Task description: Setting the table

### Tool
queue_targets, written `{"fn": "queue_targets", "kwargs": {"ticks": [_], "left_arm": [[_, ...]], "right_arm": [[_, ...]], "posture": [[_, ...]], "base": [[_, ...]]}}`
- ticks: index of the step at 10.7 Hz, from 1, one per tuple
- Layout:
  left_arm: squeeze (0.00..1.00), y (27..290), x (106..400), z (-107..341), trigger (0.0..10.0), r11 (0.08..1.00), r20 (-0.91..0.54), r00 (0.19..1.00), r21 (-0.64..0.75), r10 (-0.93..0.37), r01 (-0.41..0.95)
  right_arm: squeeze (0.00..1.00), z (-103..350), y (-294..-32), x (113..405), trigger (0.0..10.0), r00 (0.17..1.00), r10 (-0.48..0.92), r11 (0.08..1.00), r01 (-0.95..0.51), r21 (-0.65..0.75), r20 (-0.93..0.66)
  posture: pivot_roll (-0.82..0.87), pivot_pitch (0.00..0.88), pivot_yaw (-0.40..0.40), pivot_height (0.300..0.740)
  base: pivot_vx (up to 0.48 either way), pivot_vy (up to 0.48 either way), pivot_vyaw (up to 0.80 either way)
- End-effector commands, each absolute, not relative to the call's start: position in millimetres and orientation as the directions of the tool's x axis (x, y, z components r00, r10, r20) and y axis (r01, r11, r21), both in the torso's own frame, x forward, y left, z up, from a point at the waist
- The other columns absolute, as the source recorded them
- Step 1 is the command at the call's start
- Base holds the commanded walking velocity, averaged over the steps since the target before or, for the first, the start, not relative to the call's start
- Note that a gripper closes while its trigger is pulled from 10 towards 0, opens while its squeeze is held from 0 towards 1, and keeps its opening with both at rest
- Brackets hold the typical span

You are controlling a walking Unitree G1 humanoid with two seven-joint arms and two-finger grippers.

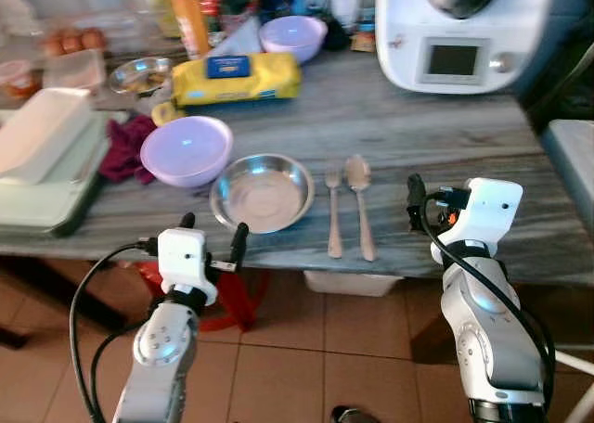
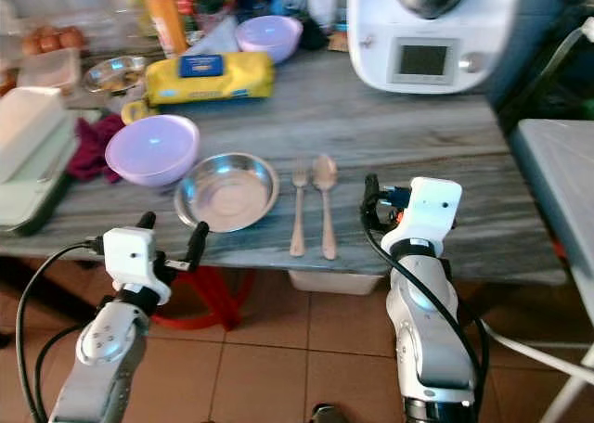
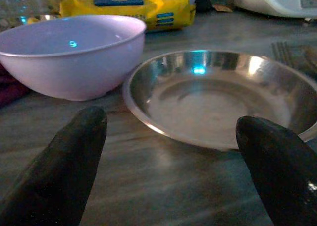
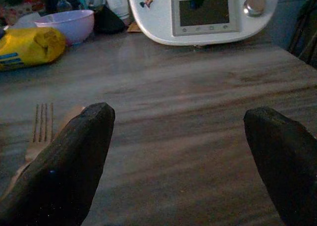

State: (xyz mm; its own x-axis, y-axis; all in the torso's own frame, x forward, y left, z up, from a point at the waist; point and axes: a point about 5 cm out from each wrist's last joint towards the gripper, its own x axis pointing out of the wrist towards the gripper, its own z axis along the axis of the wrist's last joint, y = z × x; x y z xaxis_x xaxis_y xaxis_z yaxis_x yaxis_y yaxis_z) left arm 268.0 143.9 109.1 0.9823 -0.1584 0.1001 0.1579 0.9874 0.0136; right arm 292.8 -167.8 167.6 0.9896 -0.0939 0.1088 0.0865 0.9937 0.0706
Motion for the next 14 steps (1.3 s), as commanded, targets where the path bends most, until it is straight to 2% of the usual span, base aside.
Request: {"fn": "queue_targets", "kwargs": {"ticks": [1,2,3,4,6,14], "left_arm": [[0.00,147,266,105,10.0,0.990,0.072,0.988,0.031,-0.138,0.137],[0.00,147,266,105,10.0,0.991,0.070,0.988,0.034,-0.135,0.133],[0.00,148,268,106,10.0,0.992,0.070,0.990,0.046,-0.124,0.121],[0.00,148,269,107,10.0,0.992,0.069,0.990,0.051,-0.122,0.119],[0.00,148,272,109,10.0,0.992,0.068,0.990,0.051,-0.120,0.117],[0.00,149,276,112,10.0,0.989,0.073,0.988,0.065,-0.139,0.134]], "right_arm": [[1.00,170,-165,291,10.0,0.988,-0.089,0.994,0.080,0.075,0.125],[0.98,169,-165,291,10.0,0.988,-0.091,0.994,0.082,0.076,0.124],[0.91,169,-165,292,10.0,0.987,-0.095,0.993,0.086,0.078,0.126],[0.89,169,-165,293,10.0,0.987,-0.098,0.993,0.088,0.080,0.127],[0.82,173,-164,296,10.0,0.986,-0.098,0.992,0.086,0.094,0.137],[0.78,174,-160,304,10.0,0.984,-0.111,0.989,0.096,0.109,0.143]], "posture": [[-0.09,0.118,0.052,0.740],[-0.09,0.115,0.055,0.740],[-0.09,0.114,0.060,0.740],[-0.09,0.113,0.061,0.740],[-0.09,0.112,0.067,0.740],[-0.09,0.097,0.072,0.740]], "base": [[0.000,0.000,0.00],[0.000,0.000,0.00],[0.000,0.000,0.00],[0.000,0.000,0.00],[-0.270,0.000,0.00],[-0.306,0.000,0.00]]}}
